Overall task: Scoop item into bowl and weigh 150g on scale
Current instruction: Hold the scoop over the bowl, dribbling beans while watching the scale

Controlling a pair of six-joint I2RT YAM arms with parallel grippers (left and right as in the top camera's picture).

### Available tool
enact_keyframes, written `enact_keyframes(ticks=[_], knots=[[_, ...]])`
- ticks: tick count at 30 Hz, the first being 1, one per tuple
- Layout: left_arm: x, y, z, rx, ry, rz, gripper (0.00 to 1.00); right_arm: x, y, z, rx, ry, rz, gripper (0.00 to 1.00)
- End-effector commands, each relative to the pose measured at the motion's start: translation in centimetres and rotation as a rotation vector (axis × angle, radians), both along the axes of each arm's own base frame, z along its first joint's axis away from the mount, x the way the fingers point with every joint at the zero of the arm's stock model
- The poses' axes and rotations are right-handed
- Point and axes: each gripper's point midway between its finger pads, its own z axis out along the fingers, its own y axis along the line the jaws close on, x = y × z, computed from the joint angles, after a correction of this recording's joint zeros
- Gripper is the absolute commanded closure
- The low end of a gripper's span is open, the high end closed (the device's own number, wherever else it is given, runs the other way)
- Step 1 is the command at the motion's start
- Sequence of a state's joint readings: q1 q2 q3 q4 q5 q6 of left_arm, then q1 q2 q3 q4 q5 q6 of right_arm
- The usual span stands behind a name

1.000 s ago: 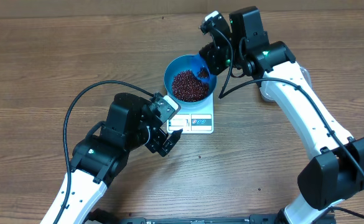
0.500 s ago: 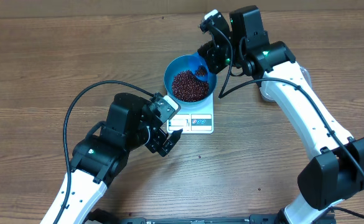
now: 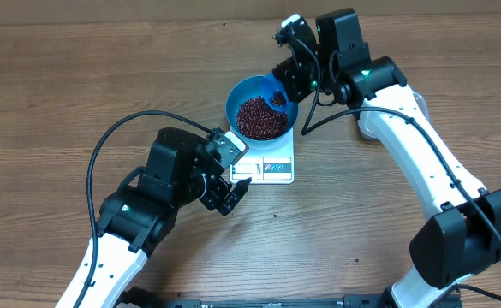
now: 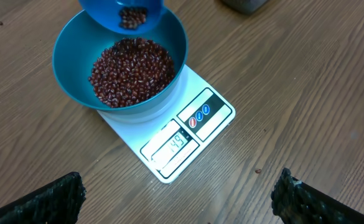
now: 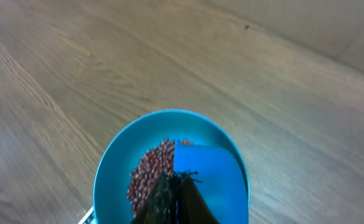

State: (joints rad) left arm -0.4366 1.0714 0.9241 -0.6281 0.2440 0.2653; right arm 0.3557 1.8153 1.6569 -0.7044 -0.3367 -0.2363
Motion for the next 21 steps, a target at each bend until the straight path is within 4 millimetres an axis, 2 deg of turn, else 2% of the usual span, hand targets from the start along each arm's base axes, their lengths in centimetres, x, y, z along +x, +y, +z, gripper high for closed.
enact_keyframes(ticks=[1,5,11,16,21], knots=[[-0.23,-0.03,0.16,-0.008,-0.006,-0.012,0.0,0.2,0.38,1.63,0.02,-0.032,0.007,0.96],[-0.23,-0.03,0.16,-0.008,-0.006,-0.012,0.0,0.65,0.55,2.13,0.031,-0.059,0.007,0.96],[-0.23,-0.03,0.16,-0.008,-0.006,-0.012,0.0,0.12,0.28,1.48,0.014,-0.026,0.004,0.96],[-0.23,-0.03,0.16,-0.008,-0.006,-0.012,0.0,0.88,0.46,2.24,0.025,-0.071,0.001,0.96],[-0.23,-0.03,0.16,-0.008,-0.006,-0.012,0.01,0.16,0.18,1.42,0.008,-0.027,0.001,0.96]])
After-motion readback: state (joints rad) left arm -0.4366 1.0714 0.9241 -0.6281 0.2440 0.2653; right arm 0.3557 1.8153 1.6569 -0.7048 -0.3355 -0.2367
